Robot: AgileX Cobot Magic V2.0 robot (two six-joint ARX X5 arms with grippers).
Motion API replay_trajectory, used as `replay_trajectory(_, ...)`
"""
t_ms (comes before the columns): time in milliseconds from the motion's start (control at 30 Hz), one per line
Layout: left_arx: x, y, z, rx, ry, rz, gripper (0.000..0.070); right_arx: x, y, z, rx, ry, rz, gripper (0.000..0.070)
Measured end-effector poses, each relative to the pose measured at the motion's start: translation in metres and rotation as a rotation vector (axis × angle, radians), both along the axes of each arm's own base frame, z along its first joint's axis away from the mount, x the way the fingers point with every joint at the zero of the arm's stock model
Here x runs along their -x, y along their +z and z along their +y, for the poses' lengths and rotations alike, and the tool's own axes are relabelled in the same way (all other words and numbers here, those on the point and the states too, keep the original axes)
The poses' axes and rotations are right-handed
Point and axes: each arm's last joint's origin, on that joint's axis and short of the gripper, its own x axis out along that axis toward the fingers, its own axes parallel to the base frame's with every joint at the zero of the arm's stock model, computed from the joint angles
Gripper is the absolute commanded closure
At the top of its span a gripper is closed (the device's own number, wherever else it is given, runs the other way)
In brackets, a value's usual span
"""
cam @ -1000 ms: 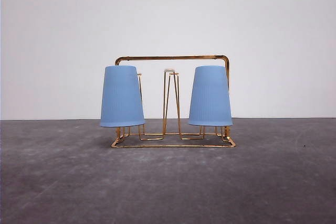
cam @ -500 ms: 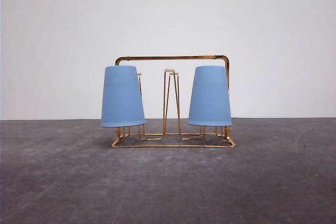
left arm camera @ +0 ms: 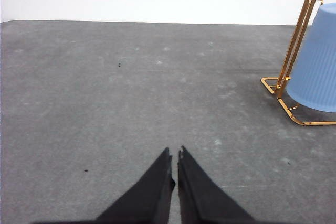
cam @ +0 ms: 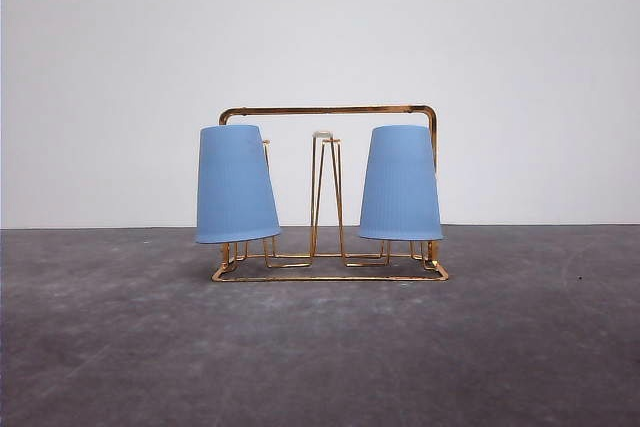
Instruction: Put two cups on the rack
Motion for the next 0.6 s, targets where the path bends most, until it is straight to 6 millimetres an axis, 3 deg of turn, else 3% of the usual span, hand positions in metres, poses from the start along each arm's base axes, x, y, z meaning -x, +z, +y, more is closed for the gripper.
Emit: replay_trajectory(600,0.0000,0.0000,0.0000,0.000,0.000,0.000,0.0700,0.0000,0.0000,0.0000,0.000,0.000,0.000,0.0689)
